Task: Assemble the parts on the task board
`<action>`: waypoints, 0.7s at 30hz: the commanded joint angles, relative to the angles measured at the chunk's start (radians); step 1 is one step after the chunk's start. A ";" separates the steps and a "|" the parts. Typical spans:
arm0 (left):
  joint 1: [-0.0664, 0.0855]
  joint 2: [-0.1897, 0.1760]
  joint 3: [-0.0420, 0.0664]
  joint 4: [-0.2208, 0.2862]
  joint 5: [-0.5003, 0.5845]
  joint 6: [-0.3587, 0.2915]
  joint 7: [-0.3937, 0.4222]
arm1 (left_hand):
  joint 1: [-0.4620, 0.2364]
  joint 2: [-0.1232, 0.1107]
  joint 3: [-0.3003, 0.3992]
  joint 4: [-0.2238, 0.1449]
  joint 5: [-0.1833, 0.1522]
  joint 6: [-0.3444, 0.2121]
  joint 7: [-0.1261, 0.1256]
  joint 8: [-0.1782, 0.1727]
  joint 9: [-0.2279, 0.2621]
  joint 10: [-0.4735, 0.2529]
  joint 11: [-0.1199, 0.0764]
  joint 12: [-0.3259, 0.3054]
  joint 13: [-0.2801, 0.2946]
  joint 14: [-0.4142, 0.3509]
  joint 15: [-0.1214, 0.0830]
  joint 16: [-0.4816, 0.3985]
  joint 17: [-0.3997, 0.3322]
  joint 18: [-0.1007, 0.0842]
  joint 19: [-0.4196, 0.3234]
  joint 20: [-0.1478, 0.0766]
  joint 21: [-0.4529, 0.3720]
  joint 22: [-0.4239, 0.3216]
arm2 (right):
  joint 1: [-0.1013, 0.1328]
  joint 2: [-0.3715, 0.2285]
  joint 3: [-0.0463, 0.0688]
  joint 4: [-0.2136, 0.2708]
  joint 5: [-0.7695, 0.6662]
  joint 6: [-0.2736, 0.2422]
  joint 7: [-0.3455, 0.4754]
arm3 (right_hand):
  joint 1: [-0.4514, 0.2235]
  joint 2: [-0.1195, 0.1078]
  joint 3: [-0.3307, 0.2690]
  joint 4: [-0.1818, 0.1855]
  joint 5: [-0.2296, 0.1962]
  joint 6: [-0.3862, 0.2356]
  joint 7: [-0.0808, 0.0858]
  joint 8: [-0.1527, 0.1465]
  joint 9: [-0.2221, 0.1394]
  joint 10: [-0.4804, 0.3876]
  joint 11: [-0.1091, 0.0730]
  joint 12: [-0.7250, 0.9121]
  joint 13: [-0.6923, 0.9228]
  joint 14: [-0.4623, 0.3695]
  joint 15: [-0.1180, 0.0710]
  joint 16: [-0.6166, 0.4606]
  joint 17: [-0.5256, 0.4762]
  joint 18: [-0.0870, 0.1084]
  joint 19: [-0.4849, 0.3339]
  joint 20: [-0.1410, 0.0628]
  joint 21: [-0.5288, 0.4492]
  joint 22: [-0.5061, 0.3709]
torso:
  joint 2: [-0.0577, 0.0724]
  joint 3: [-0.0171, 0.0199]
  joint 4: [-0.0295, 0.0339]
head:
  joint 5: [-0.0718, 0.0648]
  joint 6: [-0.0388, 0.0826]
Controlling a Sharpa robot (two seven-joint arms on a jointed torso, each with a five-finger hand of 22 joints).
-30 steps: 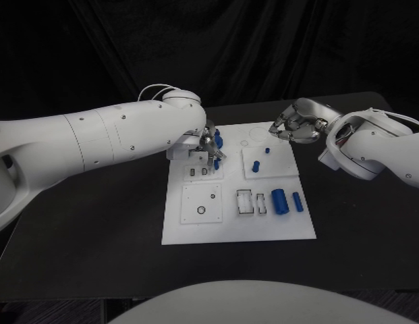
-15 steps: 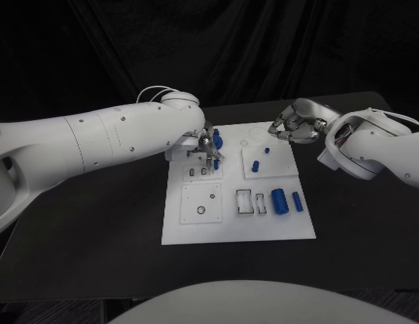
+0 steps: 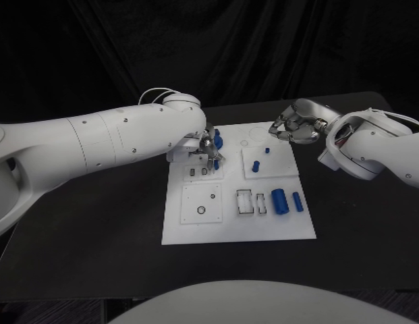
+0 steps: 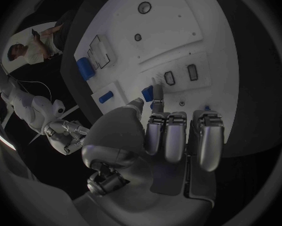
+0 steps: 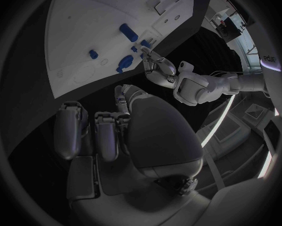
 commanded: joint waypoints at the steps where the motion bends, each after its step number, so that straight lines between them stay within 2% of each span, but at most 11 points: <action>1: -0.004 0.004 0.000 0.000 0.002 0.014 0.024 | 0.010 0.003 0.007 0.000 0.006 0.007 0.002 -0.007 -0.001 0.107 0.004 0.003 0.263 0.106 0.007 0.007 0.263 -0.014 0.107 -0.008 0.003 0.263 | -0.002 -0.001 0.001 0.002 -0.001 0.008 -0.021 | 0.013 0.002 0.004 -0.001 0.004 0.001 0.001 -0.004 0.002 0.086 0.003 -0.003 0.249 0.092 0.004 -0.005 0.233 0.007 -0.006 0.003 -0.008 0.192 | 0.000 -0.0004 -0.0002 | 0.001 0.000; 10: -0.006 0.012 0.000 -0.006 0.002 0.020 0.027 | 0.018 0.004 0.018 -0.009 0.013 0.008 0.002 -0.016 -0.002 0.107 0.005 0.003 0.263 0.106 0.007 0.007 0.263 -0.014 0.107 -0.008 0.003 0.263 | -0.002 0.000 0.001 0.001 -0.001 0.015 -0.025 | 0.013 0.002 0.005 -0.001 0.005 0.001 0.001 -0.004 0.002 0.085 0.003 -0.004 0.248 0.091 0.004 -0.007 0.231 0.008 -0.008 0.003 -0.013 0.191 | 0.000 -0.0004 -0.0006 | 0.001 0.000; 12: -0.006 0.013 0.000 -0.007 0.002 0.021 0.028 | 0.023 0.002 0.028 -0.017 0.036 0.010 0.001 -0.023 -0.001 0.107 0.004 0.003 0.263 0.106 0.006 0.007 0.263 -0.014 0.107 -0.009 0.003 0.263 | -0.002 0.001 0.001 0.001 -0.001 0.017 -0.026 | 0.014 0.002 0.005 -0.002 0.005 0.001 0.001 -0.004 0.002 0.083 0.003 -0.005 0.247 0.091 0.004 -0.008 0.230 0.008 -0.009 0.003 -0.014 0.190 | 0.000 -0.0004 -0.0007 | 0.002 0.000; 21: -0.008 0.017 0.000 -0.014 0.002 0.030 0.023 | 0.028 -0.004 0.053 -0.032 0.081 0.017 0.000 -0.037 0.001 0.107 0.002 0.003 0.263 0.106 0.005 0.007 0.263 -0.014 0.107 -0.011 0.003 0.263 | -0.002 0.001 0.001 0.001 -0.001 0.017 -0.028 | 0.014 0.002 0.006 -0.002 0.005 0.002 0.001 -0.004 0.002 0.082 0.003 -0.006 0.246 0.090 0.005 -0.010 0.228 0.010 -0.011 0.003 -0.019 0.189 | 0.000 -0.0002 -0.0007 | 0.001 0.000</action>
